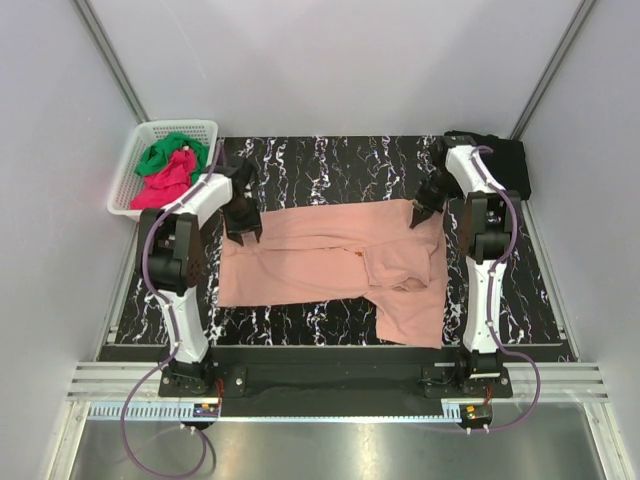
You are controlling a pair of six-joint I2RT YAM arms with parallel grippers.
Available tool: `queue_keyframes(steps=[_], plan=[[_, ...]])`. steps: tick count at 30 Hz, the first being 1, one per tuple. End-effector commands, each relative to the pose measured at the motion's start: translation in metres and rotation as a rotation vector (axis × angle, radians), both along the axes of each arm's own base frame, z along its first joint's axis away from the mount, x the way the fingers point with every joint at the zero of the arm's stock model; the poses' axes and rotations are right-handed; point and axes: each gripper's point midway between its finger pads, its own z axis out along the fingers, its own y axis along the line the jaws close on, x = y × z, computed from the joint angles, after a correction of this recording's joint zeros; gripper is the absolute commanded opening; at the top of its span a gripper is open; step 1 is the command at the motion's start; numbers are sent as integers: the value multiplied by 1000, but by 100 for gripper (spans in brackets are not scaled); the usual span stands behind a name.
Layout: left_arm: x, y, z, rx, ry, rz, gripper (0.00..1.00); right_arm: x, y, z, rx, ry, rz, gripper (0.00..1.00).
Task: Fold and stack the t-shirts
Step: Fold the tshirt
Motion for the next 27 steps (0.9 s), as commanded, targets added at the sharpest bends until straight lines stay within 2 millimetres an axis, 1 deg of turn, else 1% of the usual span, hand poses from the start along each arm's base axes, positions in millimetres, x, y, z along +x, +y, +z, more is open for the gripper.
queue_keyframes(steps=[1,2,3,4,5,6,7,8,10,11,14,16,19,27], plan=[[56,12,72,-26,-235,41,50,43,0,46,-6,-182,-19,0],[63,14,66,-21,-214,49,50,46,0,45,-4,-178,-20,0],[70,15,68,-20,-213,52,50,54,1,54,2,-198,-19,0],[81,16,82,-15,-237,54,50,56,3,41,7,-169,-18,0],[86,18,71,-3,-210,57,50,58,3,40,6,-170,-21,0],[91,18,72,4,-211,59,50,64,2,40,1,-184,-25,0],[98,21,77,20,-227,69,50,66,-1,35,-17,-185,-28,0],[101,21,68,24,-209,72,50,67,-1,26,-18,-170,-32,0],[103,22,64,30,-193,91,49,67,-1,18,-17,-150,-42,0],[103,21,58,31,-181,92,49,65,0,12,-21,-134,-41,0],[98,22,47,39,-150,108,49,62,-5,1,-43,-114,-42,0],[94,27,39,65,-135,114,49,61,-6,-6,-51,-102,-40,0],[91,31,30,88,-116,120,49,59,-9,-11,-71,-88,-42,0],[90,40,11,148,-94,154,48,55,-19,-22,-121,-67,-39,0]])
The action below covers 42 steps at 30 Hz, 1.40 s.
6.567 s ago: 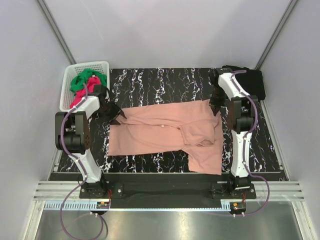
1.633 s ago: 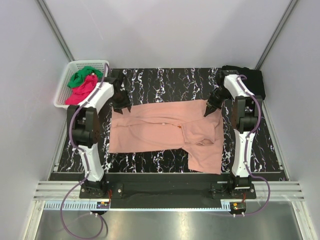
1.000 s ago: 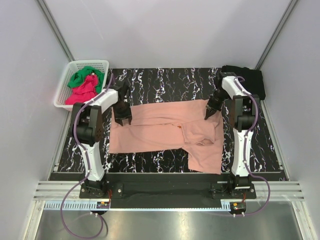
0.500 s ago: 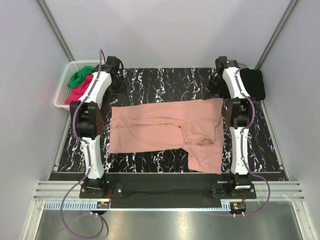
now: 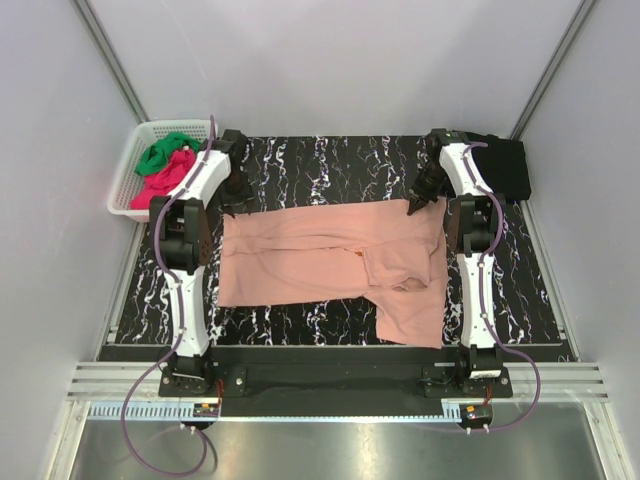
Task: Fold and stack the t-shirts
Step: Fold the tshirt
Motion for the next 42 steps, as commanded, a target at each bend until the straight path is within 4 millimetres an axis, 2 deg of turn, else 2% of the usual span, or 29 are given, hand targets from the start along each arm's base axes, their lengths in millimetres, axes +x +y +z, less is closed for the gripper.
queue_keyframes(steps=[1,6,14,24,28,31,33,38,39,40,41,42], plan=[[2,12,-11,69,2,39,48,-20,-16,5,-71,74,-16,0],[-1,21,-18,117,15,61,48,-22,-21,-1,-81,89,-21,0],[5,28,-33,164,21,96,47,-22,-25,-9,-87,109,-42,0],[37,35,-26,160,-68,185,46,-35,-30,-17,-83,166,-52,0],[44,35,-26,145,-75,185,46,-35,-27,-21,-60,174,-45,0],[39,33,-27,134,-63,179,46,-34,-26,-20,-48,172,-37,0],[30,33,-31,132,-40,175,46,-31,-24,-15,-35,155,-30,0],[16,19,-18,58,-31,125,48,-16,-17,12,14,63,-8,0],[13,16,-13,56,-34,105,48,-14,-13,19,36,49,-8,0],[16,13,6,41,-75,98,48,-10,-10,35,46,9,-1,0],[15,11,13,31,-88,76,49,-8,-10,43,51,-14,0,0],[14,7,25,14,-110,65,50,-7,-8,64,60,-58,5,0]])
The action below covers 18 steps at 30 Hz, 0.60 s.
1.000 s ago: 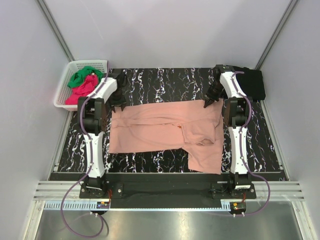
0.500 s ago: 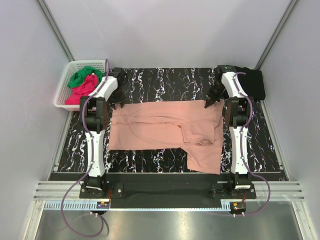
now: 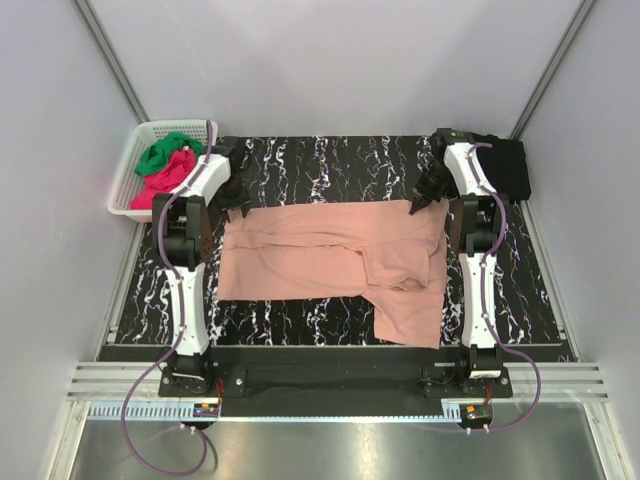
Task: Fold and stack the t-shirts
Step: Fold the tshirt
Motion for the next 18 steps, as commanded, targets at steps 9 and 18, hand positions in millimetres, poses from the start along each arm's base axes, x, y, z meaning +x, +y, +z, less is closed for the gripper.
queue_keyframes(steps=[9,18], plan=[[-66,-41,163,-197,-305,-186,61,-58,13,189,62,-304,80,8],[-217,-32,150,-292,-336,-106,65,-209,34,195,234,-355,53,41]])
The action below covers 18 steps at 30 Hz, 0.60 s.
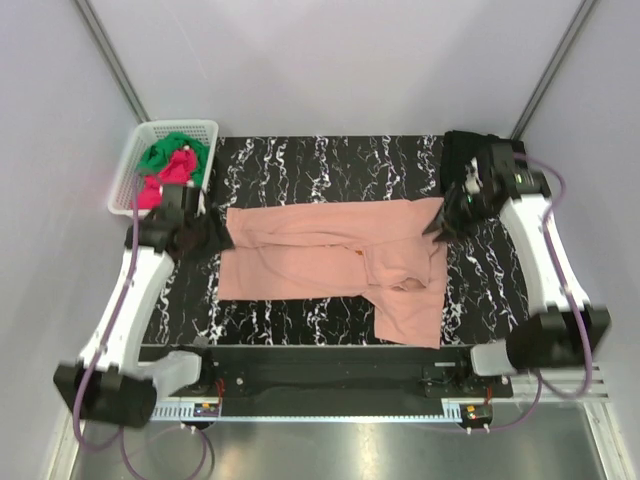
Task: Fold and stack the t-shirts
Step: Fold the tshirt
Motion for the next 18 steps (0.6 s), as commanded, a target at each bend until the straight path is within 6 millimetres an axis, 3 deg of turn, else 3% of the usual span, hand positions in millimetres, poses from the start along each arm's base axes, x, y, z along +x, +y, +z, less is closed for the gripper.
queue_keyframes(steps=[1,2,3,4,7,12,18], plan=[[-41,-5,-12,-81,9,21,65,-45,16,3,114,-78,8,41],[-50,-5,-21,-93,31,39,65,-61,17,-10,123,-37,-1,41],[-55,-5,-19,-104,15,47,65,-74,22,-2,159,-65,10,41],[-60,-4,-14,-116,-13,59,65,-85,24,-8,177,-34,4,42],[-65,-3,-10,-132,-41,74,65,-104,19,-5,152,-49,-14,43],[-69,-7,-20,-201,12,144,67,-115,12,-10,111,5,-53,45],[-81,-12,-36,-296,40,227,68,-120,20,-17,208,13,-203,46]])
